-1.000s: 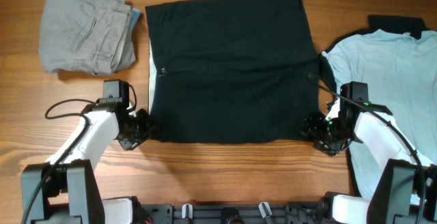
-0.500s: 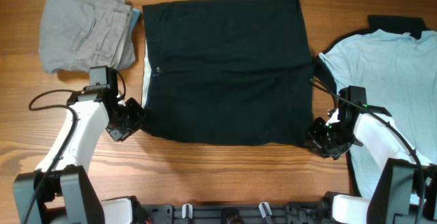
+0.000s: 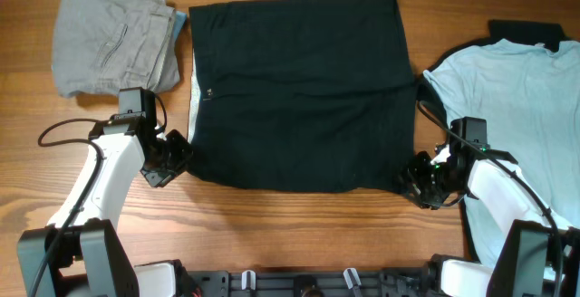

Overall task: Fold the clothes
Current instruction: 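Grasp the bottom corners of the black garment with both grippers, then lift the bottom edge and fold it up toward the top edge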

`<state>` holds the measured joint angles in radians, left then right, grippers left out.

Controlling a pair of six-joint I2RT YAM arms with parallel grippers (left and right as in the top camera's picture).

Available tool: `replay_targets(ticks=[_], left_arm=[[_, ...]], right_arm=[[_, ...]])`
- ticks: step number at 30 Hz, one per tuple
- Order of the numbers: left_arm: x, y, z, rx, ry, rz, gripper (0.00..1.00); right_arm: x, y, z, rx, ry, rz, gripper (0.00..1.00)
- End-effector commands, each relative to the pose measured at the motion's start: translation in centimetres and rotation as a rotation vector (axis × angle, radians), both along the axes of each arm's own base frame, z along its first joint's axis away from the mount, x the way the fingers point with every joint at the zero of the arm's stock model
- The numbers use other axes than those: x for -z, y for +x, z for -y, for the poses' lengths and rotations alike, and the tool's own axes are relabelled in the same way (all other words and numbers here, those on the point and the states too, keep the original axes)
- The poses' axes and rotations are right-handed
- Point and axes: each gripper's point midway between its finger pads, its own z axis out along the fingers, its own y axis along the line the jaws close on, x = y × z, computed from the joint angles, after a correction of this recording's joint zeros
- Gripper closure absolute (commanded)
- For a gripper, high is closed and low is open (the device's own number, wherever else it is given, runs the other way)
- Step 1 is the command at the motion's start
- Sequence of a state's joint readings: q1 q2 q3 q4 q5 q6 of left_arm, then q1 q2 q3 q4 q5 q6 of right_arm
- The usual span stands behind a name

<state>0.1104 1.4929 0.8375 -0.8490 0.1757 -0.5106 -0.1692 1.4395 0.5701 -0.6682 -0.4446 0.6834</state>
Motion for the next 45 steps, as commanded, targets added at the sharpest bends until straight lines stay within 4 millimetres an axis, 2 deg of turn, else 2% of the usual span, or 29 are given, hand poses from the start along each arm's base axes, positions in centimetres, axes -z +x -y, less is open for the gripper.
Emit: replay_targets(ticks=[1,2,6,11,14,17,19,20,21,24,26,30,33,36,40,41,45], left_arm=[[-0.6,0.6,-0.6,0.002,0.025,0.03,0.96],[-0.6,0.6,-0.6,0.02,0.026,0.032,0.96],[-0.6,-0.1,-0.6,0.031,0.028,0.008,0.96],[-2.7,-0.2,-0.6,0.031,0.027,0.0,0.96],[-6.2,0.7,-0.7,0.052,0.038,0.066,0.96],[-10.1,0.6,-0.7,0.05,0.052,0.132,0.96],[-13.4,-0.6,-0.7,0.047,0.063,0.183,0.96],[-14.4,-1.1,-0.8,0.042,0.076,0.197,0.96],[-15.9,-2.1,-0.8,0.04,0.086,0.218,0.96],[-19.6,-4.6,-1.8,0.005,0.165,0.288,0.96],[-21.7,-5.5,-2.0,-0.016,0.187,0.35,0.96],[-22.3,-5.7,-2.0,-0.045,0.186,0.38,0.96],[-21.2,-4.3,-2.7,-0.048,0.208,0.326,0.96],[-19.6,-1.3,-3.4,-0.049,0.226,0.28,0.96],[-16.3,3.6,-4.2,-0.046,0.233,0.233,0.96],[-15.3,5.4,-5.0,-0.054,0.266,0.234,0.96],[-12.0,10.0,-7.5,-0.081,0.376,0.239,0.96]], right_arm=[[2.7,-2.4,1.8,0.004,-0.124,-0.096,0.8],[2.5,-2.2,1.8,0.004,-0.125,-0.092,0.89],[0.7,-1.3,2.4,-0.022,-0.15,-0.091,0.94],[-4.4,1.0,3.8,-0.151,-0.239,0.016,0.96],[-9.5,2.5,4.1,-0.237,-0.275,0.143,0.96],[-14.7,3.2,4.5,-0.249,-0.325,0.247,0.96],[-18.6,3.3,4.7,-0.238,-0.357,0.322,0.96],[-19.6,3.2,4.7,-0.233,-0.369,0.337,0.96],[-21.7,2.9,4.8,-0.218,-0.382,0.369,0.96],[-25.5,2.9,4.9,-0.201,-0.41,0.433,0.96],[-26.7,3.8,5.1,-0.179,-0.421,0.486,0.96],[-26.5,6.8,5.6,-0.161,-0.427,0.521,0.96],[-24.5,9.5,5.9,-0.152,-0.402,0.48,0.96],[-22.2,12.8,5.4,-0.19,-0.344,0.474,0.96],[-20.2,18.7,3.8,-0.277,-0.245,0.602,0.96],[-19.6,20.3,3.6,-0.281,-0.234,0.633,0.95],[-18.0,25.3,2.7,-0.31,-0.238,0.747,0.96]])
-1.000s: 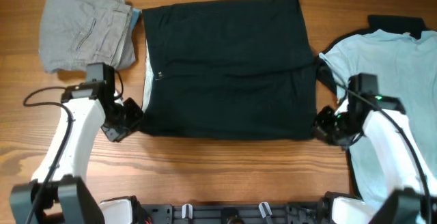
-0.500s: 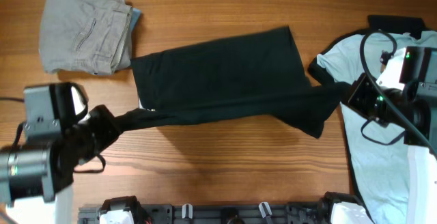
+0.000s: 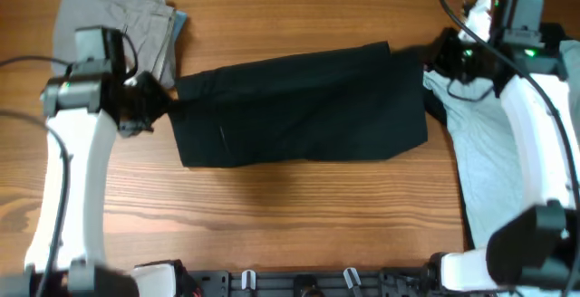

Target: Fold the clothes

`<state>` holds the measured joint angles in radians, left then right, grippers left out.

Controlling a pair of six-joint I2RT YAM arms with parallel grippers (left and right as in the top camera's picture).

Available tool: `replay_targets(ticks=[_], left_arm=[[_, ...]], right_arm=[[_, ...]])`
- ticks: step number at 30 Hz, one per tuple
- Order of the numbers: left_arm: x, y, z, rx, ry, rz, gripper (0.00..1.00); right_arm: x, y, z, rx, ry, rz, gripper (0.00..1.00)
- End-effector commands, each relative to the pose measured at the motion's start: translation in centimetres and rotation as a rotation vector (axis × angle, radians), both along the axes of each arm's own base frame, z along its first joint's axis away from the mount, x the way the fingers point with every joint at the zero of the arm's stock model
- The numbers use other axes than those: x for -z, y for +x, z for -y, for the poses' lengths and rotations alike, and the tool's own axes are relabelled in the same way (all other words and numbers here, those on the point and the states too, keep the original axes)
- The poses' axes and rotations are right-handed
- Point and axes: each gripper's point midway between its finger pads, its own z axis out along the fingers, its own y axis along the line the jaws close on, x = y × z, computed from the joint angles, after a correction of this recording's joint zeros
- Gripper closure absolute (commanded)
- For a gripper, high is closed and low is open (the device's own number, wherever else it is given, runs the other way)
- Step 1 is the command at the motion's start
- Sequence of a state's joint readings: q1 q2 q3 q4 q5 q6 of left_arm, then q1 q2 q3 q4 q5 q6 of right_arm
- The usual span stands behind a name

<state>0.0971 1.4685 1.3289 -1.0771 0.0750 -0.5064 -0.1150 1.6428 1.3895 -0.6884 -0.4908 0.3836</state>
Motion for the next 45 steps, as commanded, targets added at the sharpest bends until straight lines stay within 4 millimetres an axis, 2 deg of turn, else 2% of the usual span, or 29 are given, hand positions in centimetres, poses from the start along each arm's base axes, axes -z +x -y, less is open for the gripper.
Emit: replay_targets(ticks=[1,5,6,7,8,9,10,12,13,15,17,19,21,23,25,26,28,29,30,31,33,36,38,39,40,41,42,43,45], left_arm=[[3.2,3.1,-5.8,-0.118,0.248,-0.035,0.96],[6.9,6.5,-6.1,-0.118,0.246,-0.025,0.96],[7.4,7.2,-6.1,-0.116,0.241,-0.014,0.94],[7.9,8.1,-6.1,-0.115,0.236,0.006,0.85],[8.3,8.8,-6.1,-0.116,0.232,0.022,0.58],[8.4,9.2,-6.0,-0.114,0.224,0.033,0.23],[8.5,9.2,-5.9,-0.112,0.222,0.033,0.15],[8.4,8.6,-5.5,-0.063,0.219,0.011,0.08],[8.4,7.7,-5.1,-0.028,0.206,-0.021,0.07],[8.7,6.3,-3.6,0.042,0.143,-0.074,0.08],[9.4,4.2,-1.4,0.117,0.032,-0.152,0.16],[10.0,2.1,-0.4,0.149,-0.01,-0.243,0.18],[11.0,0.3,0.2,0.187,-0.015,-0.306,0.17],[12.3,-0.9,0.6,0.221,-0.021,-0.339,0.17],[14.5,-2.4,1.8,0.275,-0.067,-0.364,0.2],[15.2,-2.6,2.7,0.326,-0.11,-0.343,0.23],[16.2,-2.7,4.3,0.395,-0.183,-0.293,0.47],[16.6,-2.9,4.4,0.407,-0.187,-0.289,0.68],[16.7,-3.2,4.0,0.406,-0.167,-0.303,0.91],[16.9,-3.5,3.4,0.399,-0.136,-0.324,0.96],[17.0,-4.1,2.1,0.382,-0.078,-0.362,0.96],[16.9,-4.8,1.1,0.349,-0.076,-0.395,0.96],[16.4,-4.9,1.2,0.346,-0.094,-0.393,0.95],[16.0,-4.9,1.5,0.347,-0.108,-0.391,0.77],[15.4,-4.8,1.6,0.348,-0.115,-0.388,0.52],[14.8,-4.5,1.5,0.348,-0.113,-0.381,0.43],[13.8,-3.5,1.5,0.349,-0.106,-0.345,0.18],[13.4,-2.7,1.4,0.35,-0.1,-0.314,0.01],[13.0,-0.8,1.4,0.354,-0.09,-0.242,0.0]], right_arm=[[2.0,4.2,1.5,0.029,-0.075,0.076,0.96],[4.9,7.5,-0.1,-0.007,-0.076,0.126,0.96],[5.6,8.1,-0.3,-0.009,-0.079,0.131,0.91],[6.5,8.7,-0.3,-0.009,-0.078,0.136,0.62],[7.6,9.1,-0.3,-0.01,-0.078,0.133,0.34],[8.2,9.0,-0.1,-0.01,-0.08,0.115,0.25],[8.5,8.7,0.0,-0.007,-0.079,0.096,0.23],[9.2,7.1,1.5,0.007,-0.083,0.023,0.23],[9.7,5.6,2.5,0.019,-0.078,-0.046,0.23],[10.3,3.0,3.5,0.001,-0.083,-0.137,0.22],[11.6,-1.1,4.0,-0.02,-0.073,-0.3,0.22],[12.9,-5.1,4.1,-0.024,-0.082,-0.474,0.2],[13.8,-7.4,4.0,-0.046,-0.1,-0.561,0.12],[14.9,-8.2,3.6,-0.071,-0.1,-0.573,0.0],[16.8,-9.2,2.3,-0.13,-0.078,-0.557,0.01],[17.2,-9.4,1.5,-0.163,-0.048,-0.537,0.1],[18.1,-9.7,0.7,-0.176,-0.017,-0.519,0.68],[18.6,-10.4,1.8,-0.098,-0.054,-0.587,0.96],[18.8,-11.3,3.1,-0.014,-0.101,-0.654,0.96],[18.7,-12.4,4.8,0.076,-0.172,-0.723,0.96],[17.8,-13.3,6.6,0.129,-0.252,-0.756,0.96],[15.5,-13.3,7.0,0.144,-0.27,-0.709,0.96],[14.7,-13.1,7.1,0.15,-0.277,-0.68,0.94],[14.5,-13.1,7.1,0.152,-0.282,-0.672,0.61],[14.3,-13.1,7.1,0.153,-0.282,-0.668,0.31],[14.2,-13.1,7.1,0.152,-0.282,-0.666,0.25],[14.2,-13.3,7.1,0.151,-0.282,-0.674,0.24],[14.2,-13.3,7.1,0.14,-0.284,-0.672,0.24],[13.8,-13.0,6.6,0.082,-0.273,-0.634,0.25]])
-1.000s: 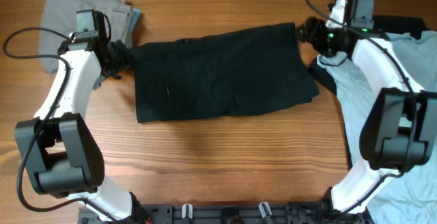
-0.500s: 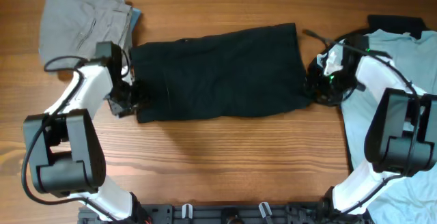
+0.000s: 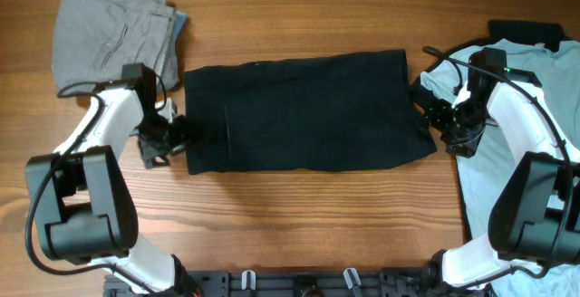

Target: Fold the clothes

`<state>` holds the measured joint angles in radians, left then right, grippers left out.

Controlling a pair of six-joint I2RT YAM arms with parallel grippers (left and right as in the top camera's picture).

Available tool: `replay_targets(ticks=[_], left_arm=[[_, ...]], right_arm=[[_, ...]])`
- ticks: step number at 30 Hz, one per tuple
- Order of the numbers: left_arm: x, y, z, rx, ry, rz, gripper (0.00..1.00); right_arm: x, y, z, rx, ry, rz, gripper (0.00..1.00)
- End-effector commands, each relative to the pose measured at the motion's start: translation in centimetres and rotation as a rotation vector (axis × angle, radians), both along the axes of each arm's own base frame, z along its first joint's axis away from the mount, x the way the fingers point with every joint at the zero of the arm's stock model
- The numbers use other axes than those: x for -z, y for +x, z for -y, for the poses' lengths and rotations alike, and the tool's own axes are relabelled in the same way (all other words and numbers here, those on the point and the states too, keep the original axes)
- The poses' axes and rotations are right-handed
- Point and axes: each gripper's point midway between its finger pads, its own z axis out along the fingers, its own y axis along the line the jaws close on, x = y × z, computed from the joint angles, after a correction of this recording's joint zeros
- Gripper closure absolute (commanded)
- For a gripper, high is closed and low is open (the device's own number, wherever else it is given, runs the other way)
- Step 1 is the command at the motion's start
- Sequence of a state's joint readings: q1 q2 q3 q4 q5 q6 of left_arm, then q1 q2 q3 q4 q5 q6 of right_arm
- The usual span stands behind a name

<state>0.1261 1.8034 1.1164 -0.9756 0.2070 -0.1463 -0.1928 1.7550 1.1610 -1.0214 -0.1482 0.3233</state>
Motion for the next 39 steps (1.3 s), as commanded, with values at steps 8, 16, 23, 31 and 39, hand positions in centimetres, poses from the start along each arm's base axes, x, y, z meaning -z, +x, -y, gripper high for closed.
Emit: replay_targets(ticks=[8,16,23,31,39], left_arm=[[0.3,7.3,3.4,0.152,-0.164,0.286,0.09],[3.5,6.8,6.5,0.175,-0.35,0.229,0.43],[2.5,5.9,8.3,0.195,-0.436,0.209,0.96],[-6.2,6.8,3.2,0.105,-0.325,0.261,0.96],[-17.6,8.9,8.2,0.196,-0.266,0.497,0.96]], right_arm=[[-7.2,3.8,-7.3,-0.323,0.416,0.412,0.57],[-3.1,3.2,-7.8,-0.226,0.337,0.33,0.63],[3.5,0.0,-7.0,0.051,0.242,0.192,0.65],[2.7,-0.2,-9.5,-0.136,0.387,0.284,0.7],[1.9,-0.1,-10.0,-0.173,0.417,0.316,0.69]])
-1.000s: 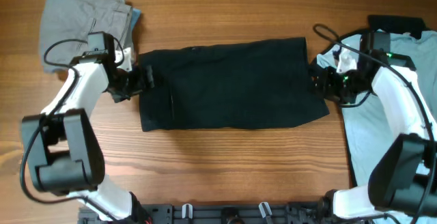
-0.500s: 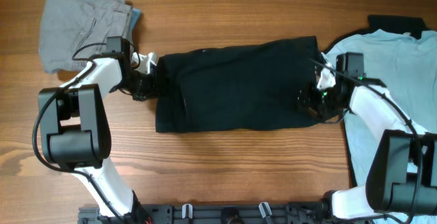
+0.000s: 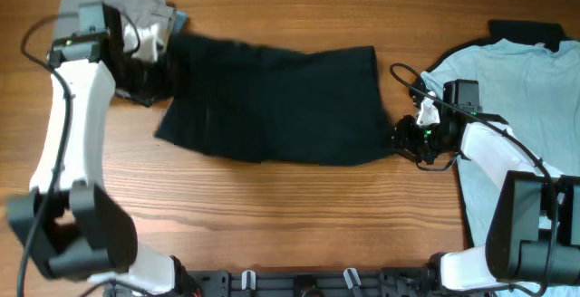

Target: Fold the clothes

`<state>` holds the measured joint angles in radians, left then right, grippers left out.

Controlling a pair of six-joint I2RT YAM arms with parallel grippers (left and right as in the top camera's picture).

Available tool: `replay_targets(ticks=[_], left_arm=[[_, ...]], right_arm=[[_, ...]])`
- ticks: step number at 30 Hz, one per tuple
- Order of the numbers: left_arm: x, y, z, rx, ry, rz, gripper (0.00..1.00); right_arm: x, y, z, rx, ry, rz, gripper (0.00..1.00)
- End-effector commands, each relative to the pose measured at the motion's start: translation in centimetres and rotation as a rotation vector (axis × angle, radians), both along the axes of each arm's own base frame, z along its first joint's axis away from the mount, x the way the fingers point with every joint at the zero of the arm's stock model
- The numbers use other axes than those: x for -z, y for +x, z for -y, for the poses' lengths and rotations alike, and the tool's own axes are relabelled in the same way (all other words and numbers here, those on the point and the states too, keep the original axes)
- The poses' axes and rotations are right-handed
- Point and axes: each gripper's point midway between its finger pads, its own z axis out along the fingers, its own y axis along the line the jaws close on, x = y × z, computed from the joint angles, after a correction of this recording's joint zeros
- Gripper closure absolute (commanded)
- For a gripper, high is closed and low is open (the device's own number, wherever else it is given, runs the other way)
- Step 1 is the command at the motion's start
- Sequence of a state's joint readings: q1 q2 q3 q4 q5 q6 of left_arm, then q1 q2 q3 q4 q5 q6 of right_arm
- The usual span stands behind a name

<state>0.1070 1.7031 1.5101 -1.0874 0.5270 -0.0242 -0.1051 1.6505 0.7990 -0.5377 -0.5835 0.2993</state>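
Note:
A black garment point(image 3: 281, 102), folded into a wide band, lies across the middle of the table. Its left end is drawn up and to the far left. My left gripper point(image 3: 152, 69) is there, raised and shut on that left edge, beside the grey pile. My right gripper point(image 3: 404, 139) sits low at the band's near right corner. The cloth runs into its fingers and it looks shut on that corner. The fingertips of both grippers are largely hidden by cloth and arm.
A pile of folded grey clothes point(image 3: 136, 5) lies at the far left corner, partly behind my left arm. A light blue shirt point(image 3: 526, 107) is spread at the right edge over a dark garment point(image 3: 526, 32). Bare wood point(image 3: 290, 215) runs along the near side.
My left gripper has gone from the table at the band's left end to a raised spot further back, with the left edge. The band has shifted left and skewed. My right gripper moved left and nearer.
The black garment first lay spread flat, with both grippers at its near corners. Then both arms were up at the far side with the garment doubled into a band. Then the band lay flat with a gripper at each end. Now its left end is lifted.

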Motion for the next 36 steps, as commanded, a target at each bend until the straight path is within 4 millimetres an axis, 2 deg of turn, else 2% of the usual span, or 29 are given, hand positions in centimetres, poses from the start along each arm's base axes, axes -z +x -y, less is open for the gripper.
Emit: replay_targets(ticks=[1,3,4,5,8,11,13,16,18,20,22,24,25,26,27,29,30,32,35,36], left_arm=[[-2.0,-0.1,5.2,0.028,0.004,0.029,0.96],[-1.8,0.0,9.9,0.064,-0.026,0.031,0.96],[-1.9,0.3,12.9,0.094,-0.037,0.063,0.96],[-1.9,0.7,14.8,0.077,-0.03,0.082,0.96],[-1.2,1.2,18.4,0.041,-0.005,0.11,0.96],[-0.7,1.3,23.4,0.061,-0.07,0.136,0.96],[0.4,1.2,26.4,0.109,-0.088,0.156,0.96],[2.8,0.9,29.4,0.109,-0.11,0.125,0.96],[5.3,0.9,30.8,0.116,-0.076,0.126,0.96],[6.8,0.8,32.2,0.141,-0.087,0.124,0.95],[7.0,0.4,34.5,0.189,-0.152,0.134,0.95],[6.2,0.1,36.1,0.183,-0.209,0.142,0.94],[5.4,0.2,37.0,0.195,-0.235,0.175,0.82],[5.1,0.3,37.3,0.195,-0.243,0.193,0.57],[4.9,0.4,37.5,0.194,-0.245,0.206,0.46],[4.8,0.4,37.6,0.197,-0.249,0.212,0.32],[4.9,0.3,37.5,0.223,-0.242,0.218,0.29],[5.0,0.4,36.4,0.269,-0.195,0.239,0.3],[4.6,0.9,32.3,0.301,-0.098,0.239,0.31],[4.2,1.2,30.3,0.296,-0.062,0.226,0.31]], right_arm=[[-0.5,-0.2,-0.5,-0.032,0.019,0.03,0.69],[-0.5,-0.2,-0.5,-0.031,0.018,0.03,0.66],[-0.4,-0.2,-0.4,-0.02,0.013,0.023,0.64],[-0.4,-0.2,-0.3,-0.012,0.009,0.018,0.64],[-0.2,-0.1,0.0,-0.007,-0.012,0.017,0.61],[0.2,-0.1,0.7,0.002,-0.056,0.011,0.6],[0.5,-0.2,1.3,0.036,-0.085,-0.012,0.6],[0.5,-0.2,1.2,0.036,-0.084,-0.012,0.6],[0.5,-0.2,1.2,0.035,-0.084,-0.01,0.59],[0.5,-0.1,1.2,0.036,-0.084,-0.01,0.59],[0.5,-0.2,1.2,0.036,-0.085,-0.011,0.59],[0.5,-0.2,1.2,0.036,-0.085,-0.012,0.59],[0.5,-0.2,1.2,0.036,-0.085,-0.011,0.59],[0.5,-0.2,1.2,0.036,-0.085,-0.011,0.59],[0.5,-0.2,1.2,0.036,-0.085,-0.011,0.59],[0.5,-0.2,1.2,0.036,-0.085,-0.011,0.58],[0.5,-0.2,1.2,0.036,-0.084,-0.015,0.53],[0.5,-0.5,1.3,0.039,-0.084,-0.029,0.52],[-0.9,-0.8,2.7,0.067,-0.123,-0.065,0.5],[-2.4,-0.5,3.6,0.08,-0.155,-0.052,0.5]])
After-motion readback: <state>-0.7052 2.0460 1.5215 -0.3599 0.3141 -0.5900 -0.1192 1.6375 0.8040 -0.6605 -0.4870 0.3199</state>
